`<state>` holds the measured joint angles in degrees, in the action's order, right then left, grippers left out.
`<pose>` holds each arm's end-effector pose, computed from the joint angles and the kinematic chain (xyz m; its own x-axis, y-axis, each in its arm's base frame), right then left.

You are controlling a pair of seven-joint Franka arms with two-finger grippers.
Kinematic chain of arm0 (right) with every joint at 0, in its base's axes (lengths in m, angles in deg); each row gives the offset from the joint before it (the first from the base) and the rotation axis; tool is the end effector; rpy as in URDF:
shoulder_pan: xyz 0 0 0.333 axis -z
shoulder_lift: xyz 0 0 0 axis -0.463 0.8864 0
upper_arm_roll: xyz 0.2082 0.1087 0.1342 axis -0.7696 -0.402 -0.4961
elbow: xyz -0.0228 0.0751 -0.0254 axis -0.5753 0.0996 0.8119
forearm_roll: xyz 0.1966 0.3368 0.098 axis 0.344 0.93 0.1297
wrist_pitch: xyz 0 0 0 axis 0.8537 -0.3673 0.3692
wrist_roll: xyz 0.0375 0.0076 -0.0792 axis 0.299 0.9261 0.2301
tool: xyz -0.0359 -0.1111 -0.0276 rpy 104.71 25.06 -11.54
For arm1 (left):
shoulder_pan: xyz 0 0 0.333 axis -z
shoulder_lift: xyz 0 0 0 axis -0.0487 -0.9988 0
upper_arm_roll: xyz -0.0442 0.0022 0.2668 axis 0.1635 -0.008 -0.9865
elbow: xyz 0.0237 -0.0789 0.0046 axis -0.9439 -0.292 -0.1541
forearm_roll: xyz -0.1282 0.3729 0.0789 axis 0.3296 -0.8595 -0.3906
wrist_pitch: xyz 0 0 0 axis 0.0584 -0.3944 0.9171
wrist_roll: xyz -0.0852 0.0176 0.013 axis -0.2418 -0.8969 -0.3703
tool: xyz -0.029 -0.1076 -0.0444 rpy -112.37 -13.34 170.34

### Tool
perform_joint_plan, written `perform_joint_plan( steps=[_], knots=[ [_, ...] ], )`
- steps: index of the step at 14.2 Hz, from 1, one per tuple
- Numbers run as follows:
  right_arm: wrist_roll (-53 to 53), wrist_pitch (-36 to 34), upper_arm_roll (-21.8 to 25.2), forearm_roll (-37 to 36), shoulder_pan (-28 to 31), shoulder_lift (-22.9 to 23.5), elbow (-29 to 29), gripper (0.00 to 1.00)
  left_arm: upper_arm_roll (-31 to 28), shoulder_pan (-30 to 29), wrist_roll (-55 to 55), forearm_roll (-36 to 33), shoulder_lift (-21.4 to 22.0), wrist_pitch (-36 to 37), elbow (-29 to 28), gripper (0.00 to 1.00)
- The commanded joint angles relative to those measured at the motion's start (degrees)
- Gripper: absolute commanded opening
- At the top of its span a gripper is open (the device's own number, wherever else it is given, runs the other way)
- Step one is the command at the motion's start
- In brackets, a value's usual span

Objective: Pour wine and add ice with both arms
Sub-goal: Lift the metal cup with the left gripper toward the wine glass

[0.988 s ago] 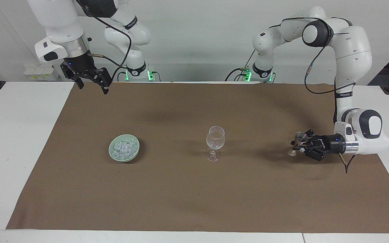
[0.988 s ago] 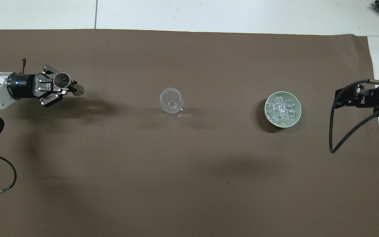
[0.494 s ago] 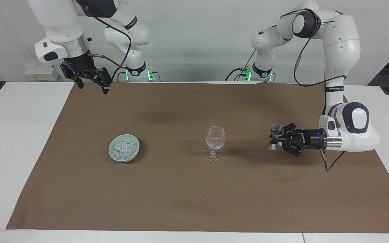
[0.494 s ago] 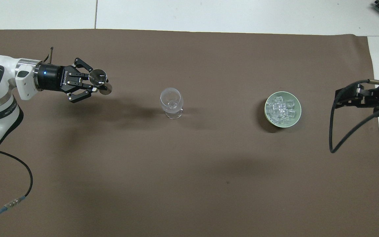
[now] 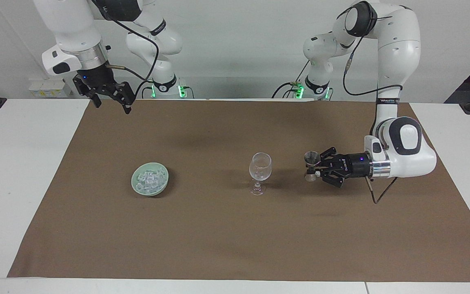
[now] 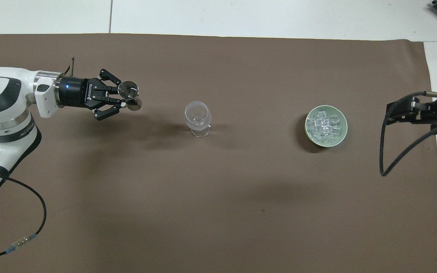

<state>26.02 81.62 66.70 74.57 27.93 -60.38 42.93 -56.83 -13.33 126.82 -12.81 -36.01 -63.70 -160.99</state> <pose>0.5598 0.0165 0.5787 0.9712 -0.2381 0.0073 -0.2382 -0.9704 0.0389 0.6306 -0.1220 0.3195 -0.0023 -0.2164 0.9763 -0.9961 0.0868 0.0168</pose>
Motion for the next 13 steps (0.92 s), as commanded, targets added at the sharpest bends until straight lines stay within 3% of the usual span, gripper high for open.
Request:
perform_joint_plan(
  steps=[1, 11, 13],
  knots=[
    [1.5, -0.6, 0.0, 1.4, 0.8, 0.6, -1.1, 1.0, -1.0, 3.1, -1.7, 1.7, 5.4, -5.1, -4.9, 0.0],
    [1.5, -0.6, -0.1, 1.4, 0.8, 0.6, -1.1, 1.0, -1.5, 8.0, -7.0, 0.7, 10.9, -12.8, -7.2, 0.0],
    [1.5, -0.6, -0.1, 1.4, 0.8, 0.6, -1.1, 1.0, -1.6, 9.1, -7.1, -2.8, 11.7, -13.9, -7.5, 0.0]
  ],
)
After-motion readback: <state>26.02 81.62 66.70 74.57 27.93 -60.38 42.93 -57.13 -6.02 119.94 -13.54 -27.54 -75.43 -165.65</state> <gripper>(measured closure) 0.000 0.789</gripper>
